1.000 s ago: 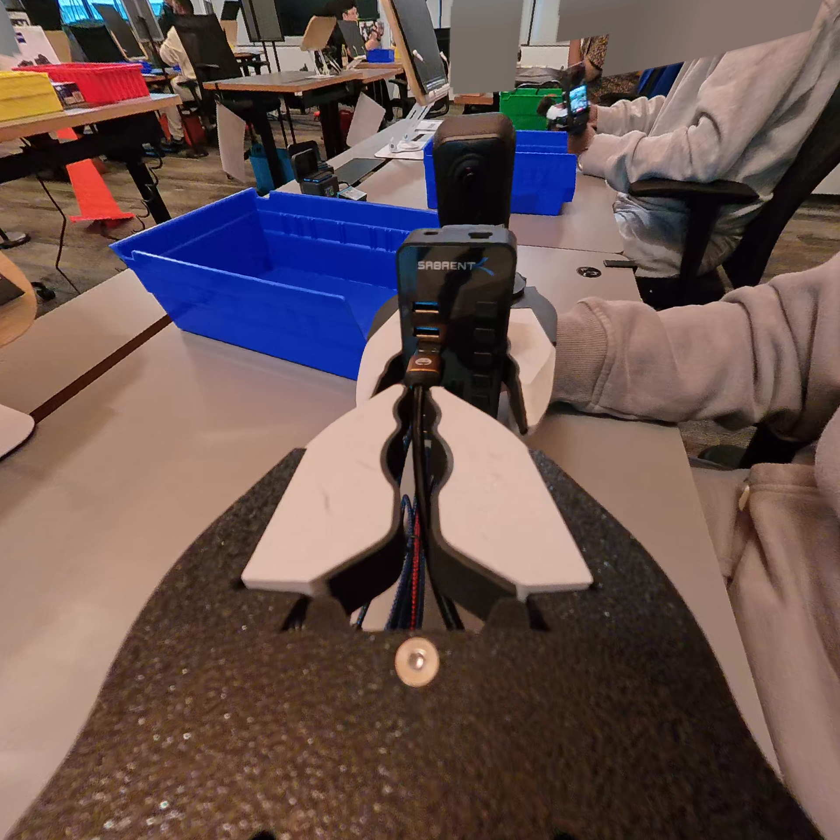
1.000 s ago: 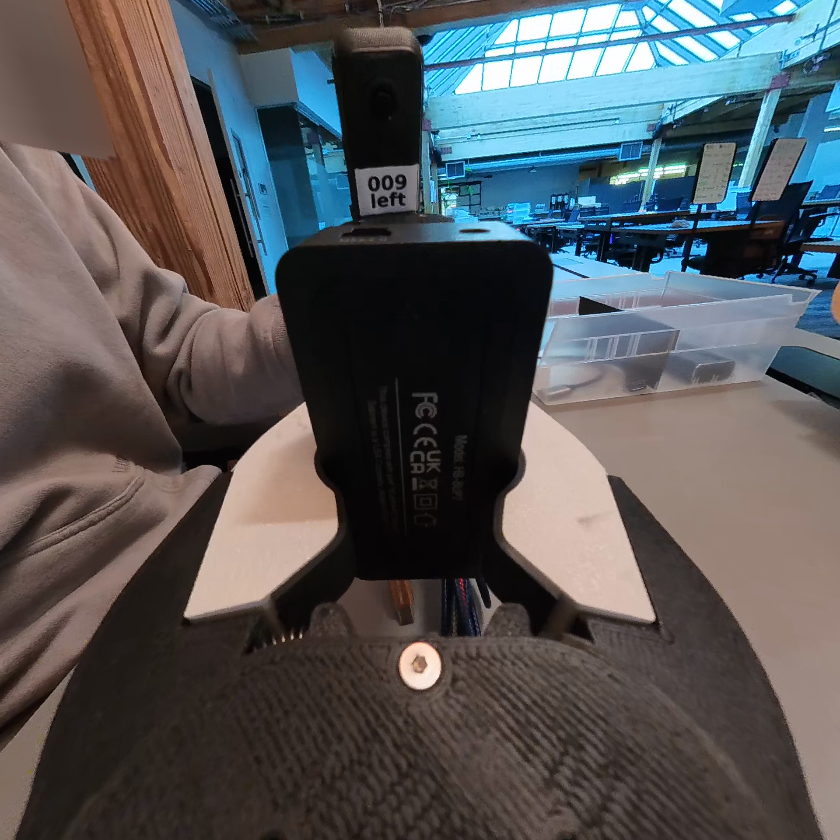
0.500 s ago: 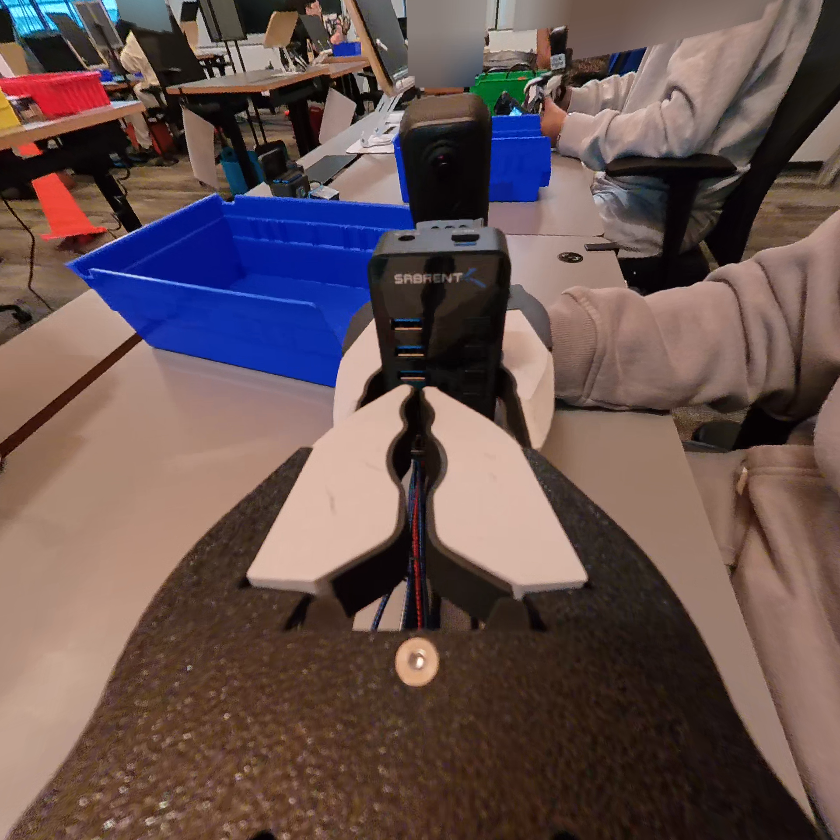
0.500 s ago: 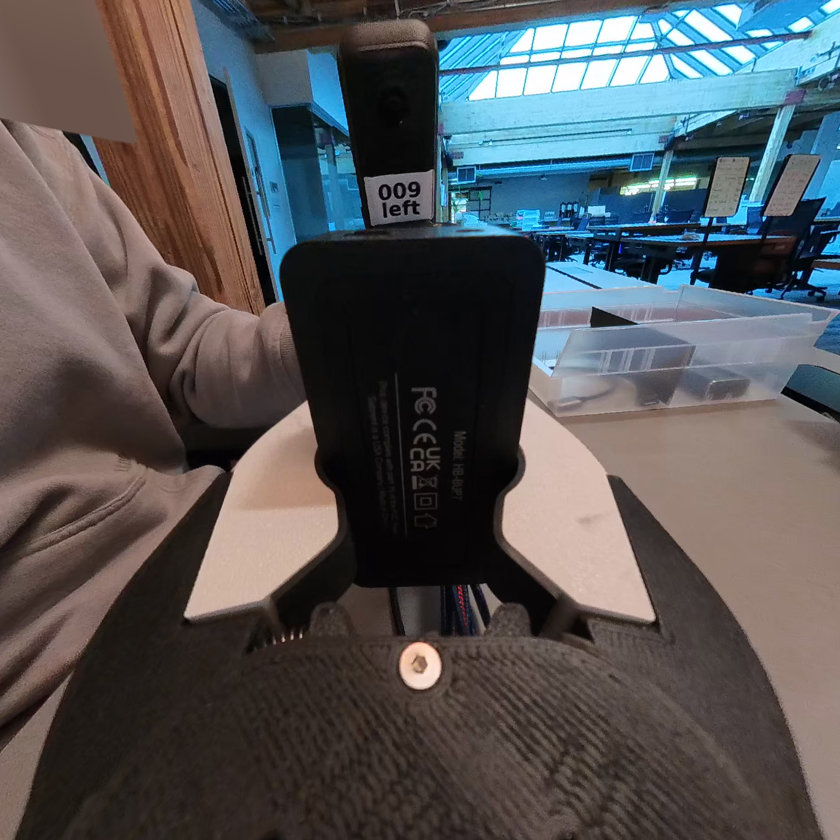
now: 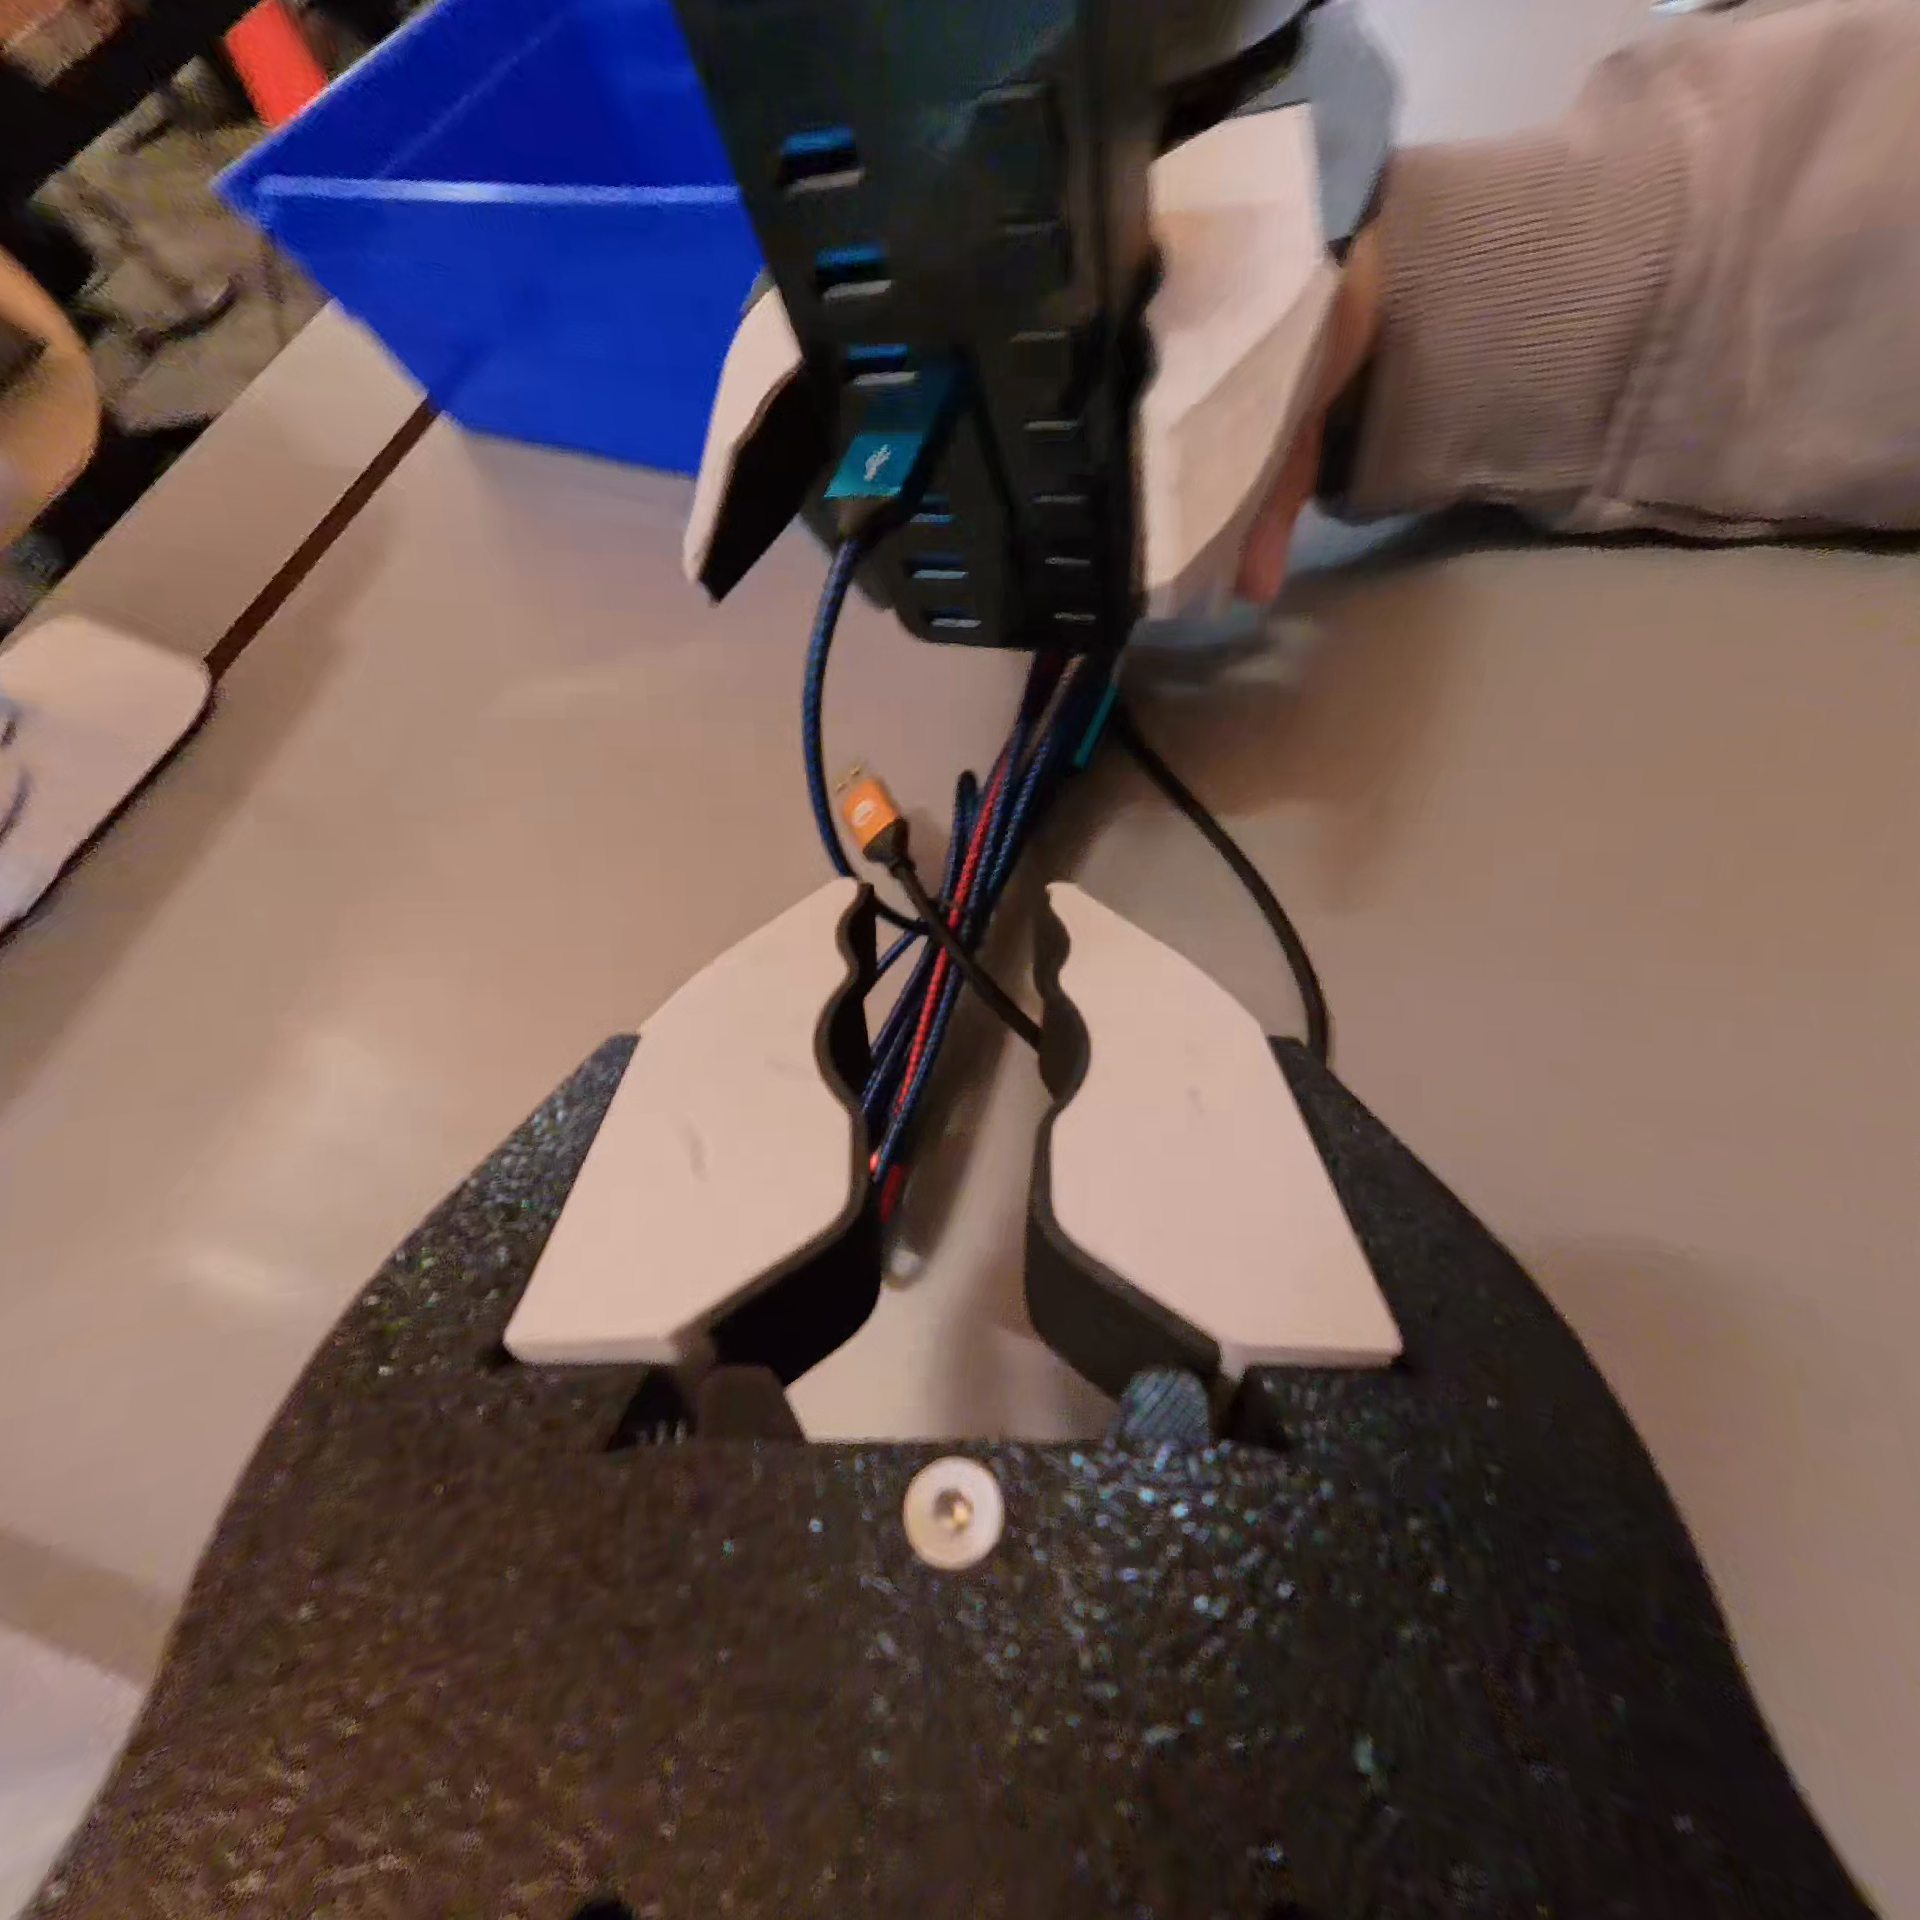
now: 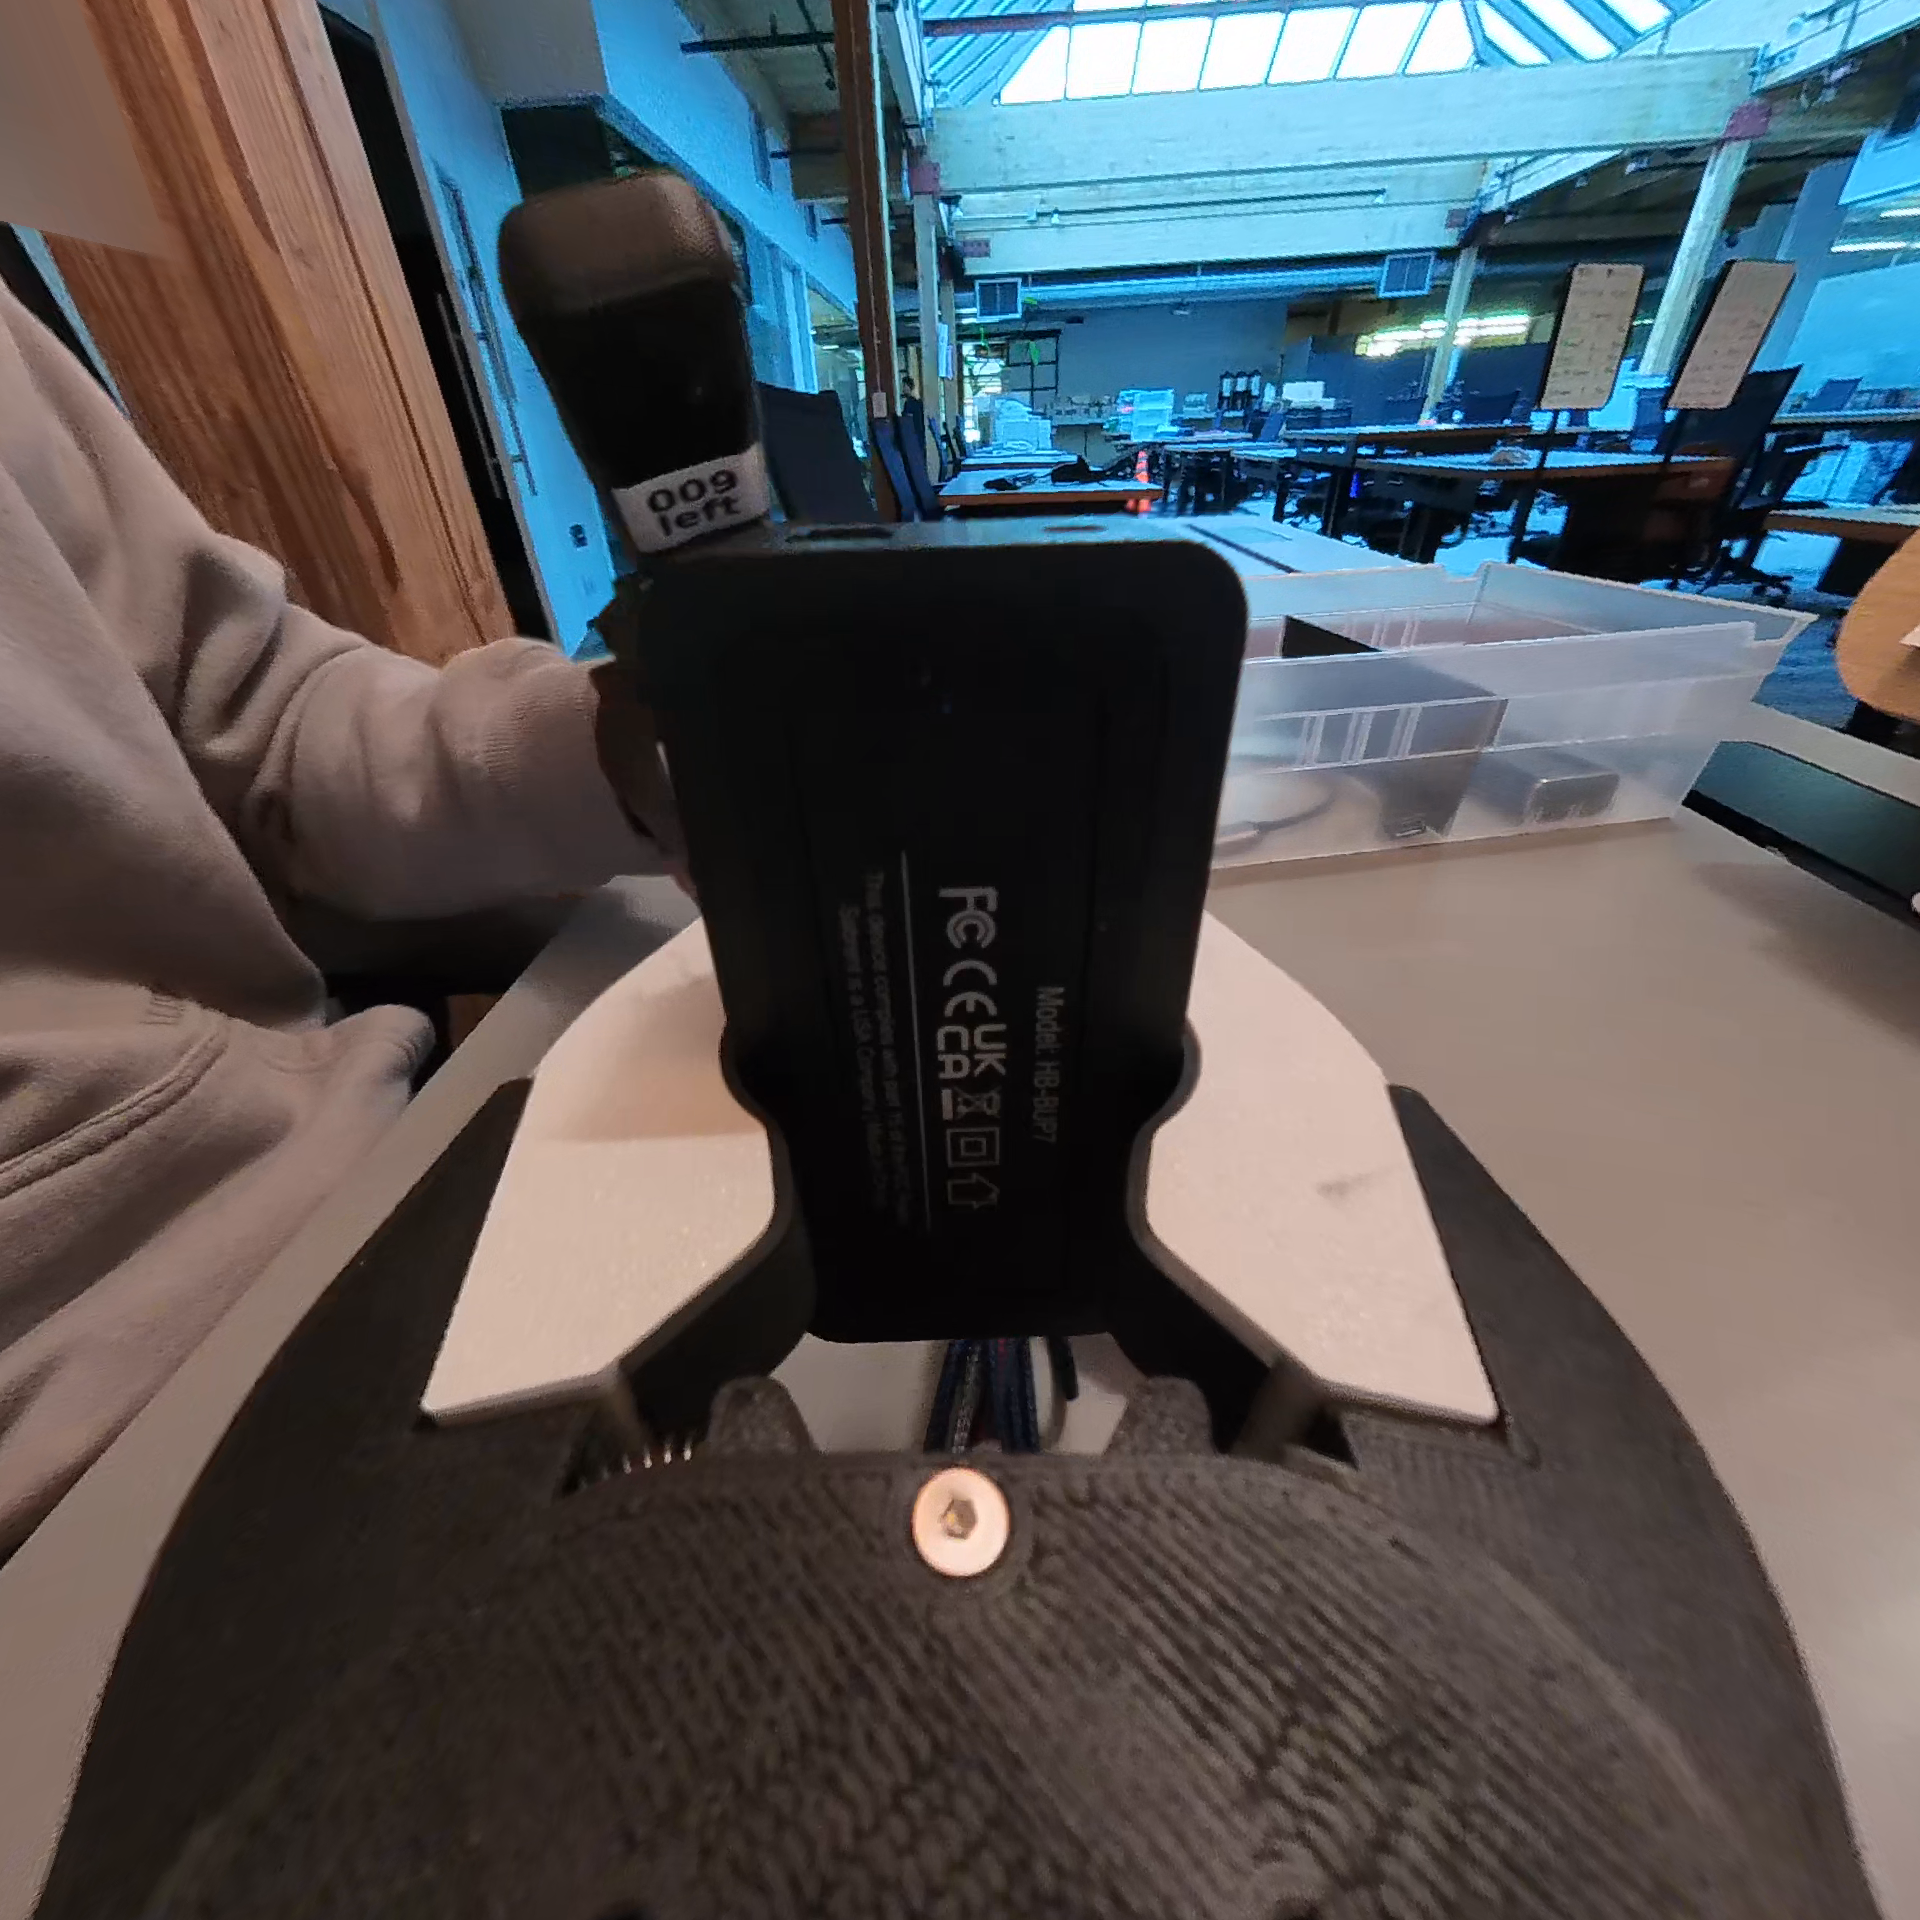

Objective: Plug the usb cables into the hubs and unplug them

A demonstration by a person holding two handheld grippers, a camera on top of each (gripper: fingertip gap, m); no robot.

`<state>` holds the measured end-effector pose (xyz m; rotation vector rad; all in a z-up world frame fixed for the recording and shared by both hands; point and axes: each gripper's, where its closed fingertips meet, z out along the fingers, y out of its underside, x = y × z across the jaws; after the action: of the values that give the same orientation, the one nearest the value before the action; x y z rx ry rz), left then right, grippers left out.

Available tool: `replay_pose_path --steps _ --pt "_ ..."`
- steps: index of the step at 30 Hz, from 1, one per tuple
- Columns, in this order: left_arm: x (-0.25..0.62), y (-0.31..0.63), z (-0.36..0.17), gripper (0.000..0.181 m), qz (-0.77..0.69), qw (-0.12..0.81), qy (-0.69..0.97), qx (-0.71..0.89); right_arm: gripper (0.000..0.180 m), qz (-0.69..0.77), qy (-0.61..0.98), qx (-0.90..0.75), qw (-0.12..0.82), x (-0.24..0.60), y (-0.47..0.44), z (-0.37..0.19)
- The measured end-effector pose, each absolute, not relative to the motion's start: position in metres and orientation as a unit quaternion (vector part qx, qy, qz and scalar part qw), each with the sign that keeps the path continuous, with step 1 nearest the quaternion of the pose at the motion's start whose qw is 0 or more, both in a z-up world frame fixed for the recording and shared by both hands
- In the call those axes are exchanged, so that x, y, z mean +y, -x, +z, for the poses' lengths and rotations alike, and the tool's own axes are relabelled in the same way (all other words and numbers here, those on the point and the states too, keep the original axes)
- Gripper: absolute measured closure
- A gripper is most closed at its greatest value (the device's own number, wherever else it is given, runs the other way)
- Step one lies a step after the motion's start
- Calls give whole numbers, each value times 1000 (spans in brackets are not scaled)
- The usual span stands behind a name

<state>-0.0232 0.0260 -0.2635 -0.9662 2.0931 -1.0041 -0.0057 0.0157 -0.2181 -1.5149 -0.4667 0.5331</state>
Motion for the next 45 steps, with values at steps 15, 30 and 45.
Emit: replay_pose_path --steps 15,30,45 --pt "40 21 -298 178 -283 285 462 791 108 222 682 -211 665 16 4 -223" --pt "50 35 -197 177 -419 249 396 778 108 273 658 -217 668 10 13 -215" --pt "36 28 -199 177 -438 232 386 778 108 286 645 -208 677 8 10 -211"
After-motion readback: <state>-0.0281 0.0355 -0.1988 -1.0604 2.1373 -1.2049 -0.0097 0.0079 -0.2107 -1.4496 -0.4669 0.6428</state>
